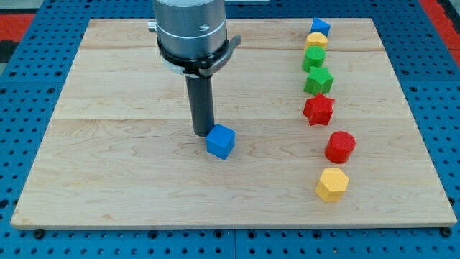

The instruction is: Move the blue cube towards the right side

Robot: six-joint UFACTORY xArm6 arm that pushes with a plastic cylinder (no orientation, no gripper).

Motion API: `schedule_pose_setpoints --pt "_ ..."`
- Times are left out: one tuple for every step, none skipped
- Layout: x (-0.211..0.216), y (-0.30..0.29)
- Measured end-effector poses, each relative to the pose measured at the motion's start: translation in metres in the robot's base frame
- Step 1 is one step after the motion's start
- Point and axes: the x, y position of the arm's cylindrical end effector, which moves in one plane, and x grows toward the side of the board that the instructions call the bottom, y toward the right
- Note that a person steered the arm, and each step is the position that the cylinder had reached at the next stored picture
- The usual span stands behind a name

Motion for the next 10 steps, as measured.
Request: schedule_pose_setpoints --pt "0.009 0.039" --pt "0.028 0.045" --pt "0.056 0.008" --pt "0.083 -0.025" --pt "0.086 -0.017" --pt "0.045 -0.011" --pt "0.034 0.019" --pt "0.054 -0.021" --pt "0.075 -0.032" --pt "0.084 0.002"
